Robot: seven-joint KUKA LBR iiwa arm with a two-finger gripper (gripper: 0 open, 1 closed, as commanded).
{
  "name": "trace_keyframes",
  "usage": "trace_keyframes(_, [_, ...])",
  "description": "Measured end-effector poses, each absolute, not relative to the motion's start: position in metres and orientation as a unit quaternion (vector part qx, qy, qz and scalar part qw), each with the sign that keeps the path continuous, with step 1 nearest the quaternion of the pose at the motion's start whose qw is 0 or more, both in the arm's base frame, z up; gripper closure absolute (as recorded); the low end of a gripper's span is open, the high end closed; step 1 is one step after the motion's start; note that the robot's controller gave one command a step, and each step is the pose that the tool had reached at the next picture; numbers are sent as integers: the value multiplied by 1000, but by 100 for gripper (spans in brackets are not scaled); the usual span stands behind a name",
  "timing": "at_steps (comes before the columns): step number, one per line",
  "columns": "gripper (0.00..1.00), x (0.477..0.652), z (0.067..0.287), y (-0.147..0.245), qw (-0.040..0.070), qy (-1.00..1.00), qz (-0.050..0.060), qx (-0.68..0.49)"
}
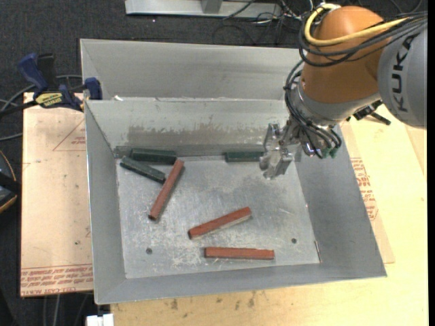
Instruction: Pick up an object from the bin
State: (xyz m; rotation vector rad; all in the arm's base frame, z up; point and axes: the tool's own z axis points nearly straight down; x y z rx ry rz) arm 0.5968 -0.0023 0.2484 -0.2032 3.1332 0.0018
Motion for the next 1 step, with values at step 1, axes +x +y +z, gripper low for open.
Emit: trace_keyframes(1, [100, 601, 301, -4, 3, 998, 0, -62])
